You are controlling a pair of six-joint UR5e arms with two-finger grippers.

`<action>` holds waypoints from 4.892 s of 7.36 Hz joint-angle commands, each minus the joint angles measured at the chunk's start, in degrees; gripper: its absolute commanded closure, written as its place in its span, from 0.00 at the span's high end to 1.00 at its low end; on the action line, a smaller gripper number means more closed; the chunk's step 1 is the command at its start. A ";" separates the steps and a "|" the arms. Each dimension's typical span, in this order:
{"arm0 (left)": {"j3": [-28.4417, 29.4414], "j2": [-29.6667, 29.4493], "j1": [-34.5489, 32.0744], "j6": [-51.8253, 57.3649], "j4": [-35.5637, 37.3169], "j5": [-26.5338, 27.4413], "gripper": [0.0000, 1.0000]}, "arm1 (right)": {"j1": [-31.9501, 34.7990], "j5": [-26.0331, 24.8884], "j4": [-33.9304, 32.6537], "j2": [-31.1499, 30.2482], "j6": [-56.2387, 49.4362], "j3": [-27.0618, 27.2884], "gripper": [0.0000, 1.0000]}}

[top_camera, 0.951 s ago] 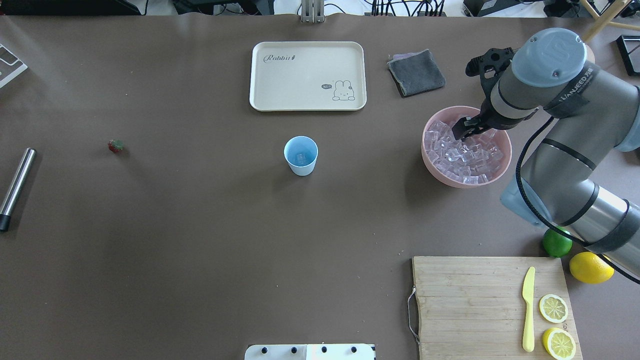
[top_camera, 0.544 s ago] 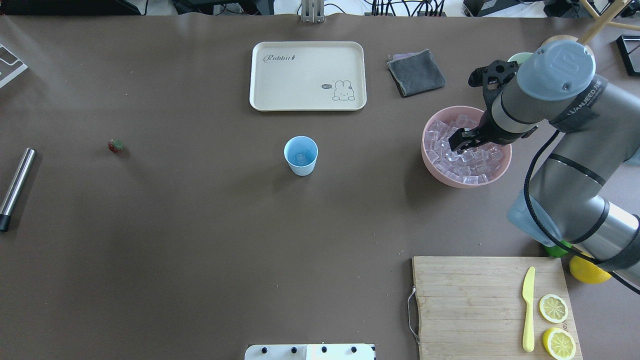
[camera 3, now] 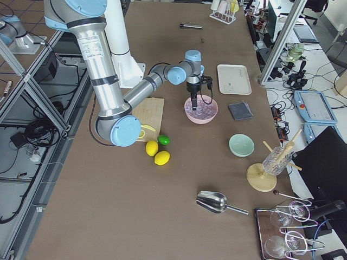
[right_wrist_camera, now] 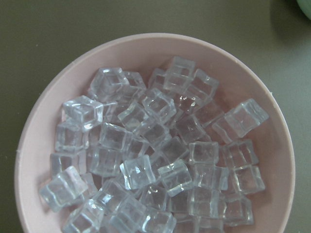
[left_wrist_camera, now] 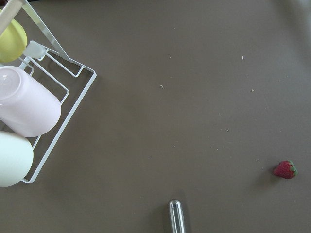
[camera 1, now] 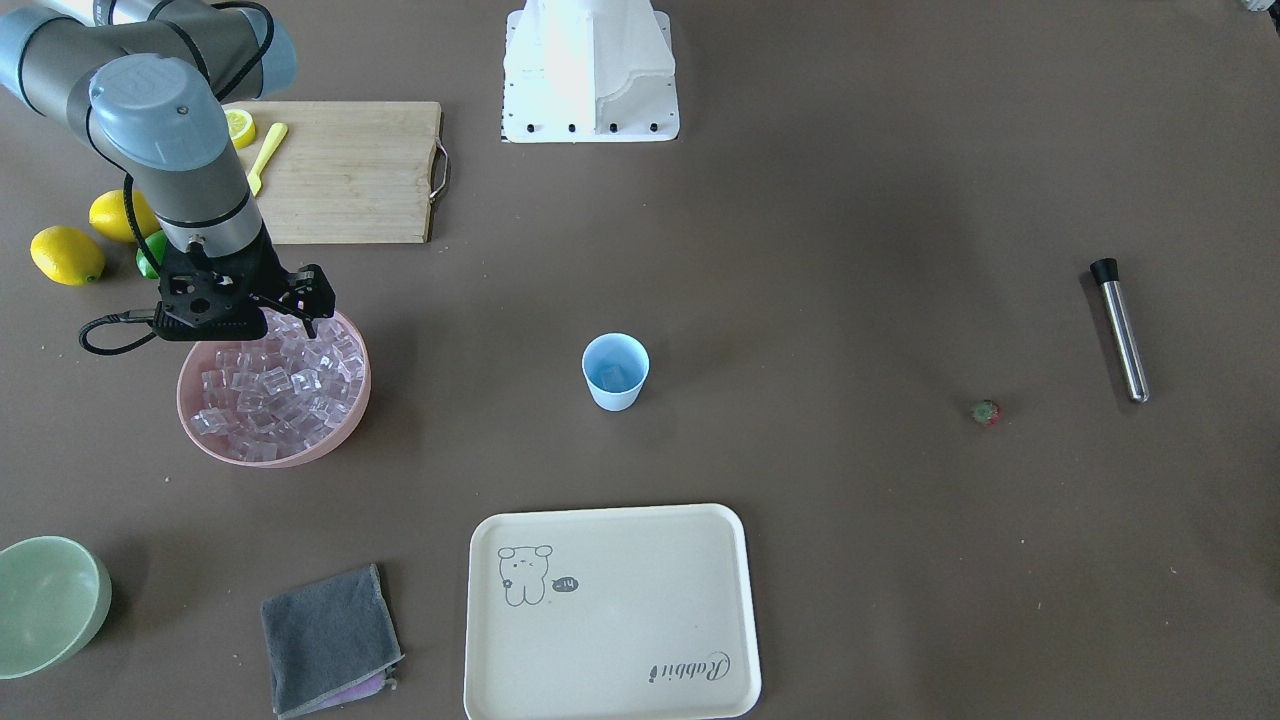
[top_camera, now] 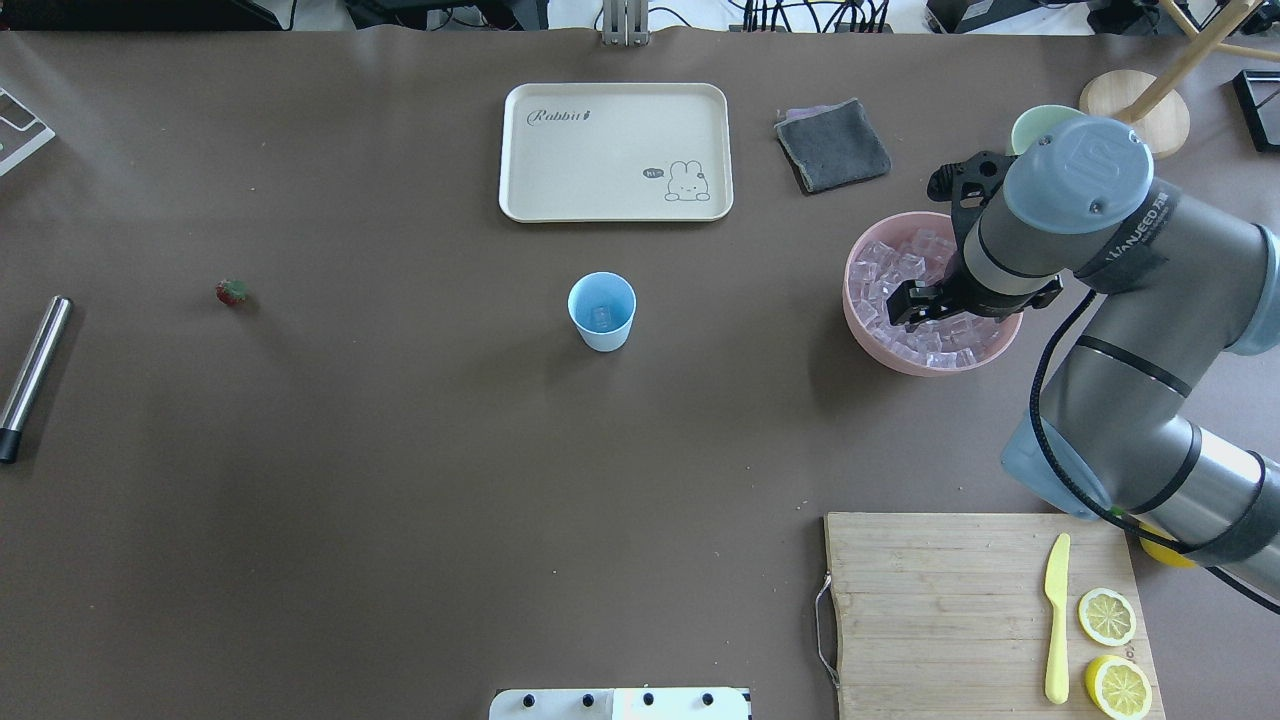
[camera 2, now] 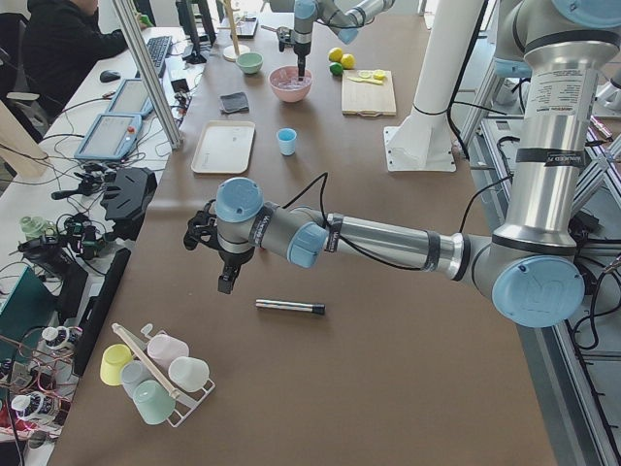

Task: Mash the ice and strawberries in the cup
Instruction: 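Lower the right gripper into the ice and close on a cube, then lift the ice cube from the bowl with the right gripper, then carry the ice cube over the blue cup and release it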

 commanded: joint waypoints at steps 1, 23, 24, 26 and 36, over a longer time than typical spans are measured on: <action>-0.38 0.23 -0.07 -0.07 0.00 0.00 0.99 | -0.71 -0.36 -0.55 0.22 0.55 -0.16 0.54; -1.69 0.23 -0.07 -0.16 0.00 0.00 0.99 | -5.01 -0.80 -4.69 -0.22 -0.16 1.51 0.47; -1.70 0.23 0.01 -0.16 0.00 0.00 0.99 | -5.02 -0.80 -4.69 -0.14 -0.24 1.16 0.47; -1.61 0.23 0.01 -0.16 0.00 0.00 0.99 | -4.93 -0.98 -4.60 -0.14 -0.24 0.98 0.38; -1.52 0.23 0.01 -3.85 -2.55 0.00 0.99 | 2.36 2.71 -6.96 11.78 1.06 1.60 0.17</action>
